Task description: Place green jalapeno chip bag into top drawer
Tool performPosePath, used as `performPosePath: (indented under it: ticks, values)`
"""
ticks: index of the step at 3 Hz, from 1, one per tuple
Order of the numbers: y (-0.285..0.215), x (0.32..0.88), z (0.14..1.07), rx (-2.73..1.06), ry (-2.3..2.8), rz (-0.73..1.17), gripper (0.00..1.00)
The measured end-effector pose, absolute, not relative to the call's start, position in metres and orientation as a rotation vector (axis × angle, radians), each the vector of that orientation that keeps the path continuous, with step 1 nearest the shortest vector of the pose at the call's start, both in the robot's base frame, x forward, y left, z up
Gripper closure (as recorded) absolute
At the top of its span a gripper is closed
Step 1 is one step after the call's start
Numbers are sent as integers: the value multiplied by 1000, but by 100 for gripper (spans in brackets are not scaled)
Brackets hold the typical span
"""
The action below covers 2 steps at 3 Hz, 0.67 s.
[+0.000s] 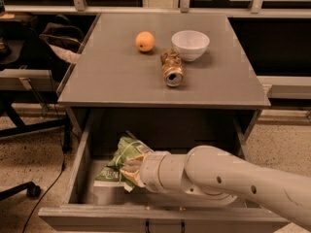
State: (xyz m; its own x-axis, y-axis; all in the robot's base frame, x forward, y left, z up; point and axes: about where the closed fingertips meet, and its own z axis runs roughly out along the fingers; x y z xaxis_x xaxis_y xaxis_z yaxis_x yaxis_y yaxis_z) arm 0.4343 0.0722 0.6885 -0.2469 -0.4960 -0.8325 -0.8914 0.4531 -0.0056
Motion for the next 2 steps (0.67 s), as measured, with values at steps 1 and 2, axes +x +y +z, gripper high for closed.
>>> performPosePath:
  ticks: [1,2]
  values:
    - [72,434,688,-1167,1896,618,86]
    - [72,434,688,-1167,1896,618,63]
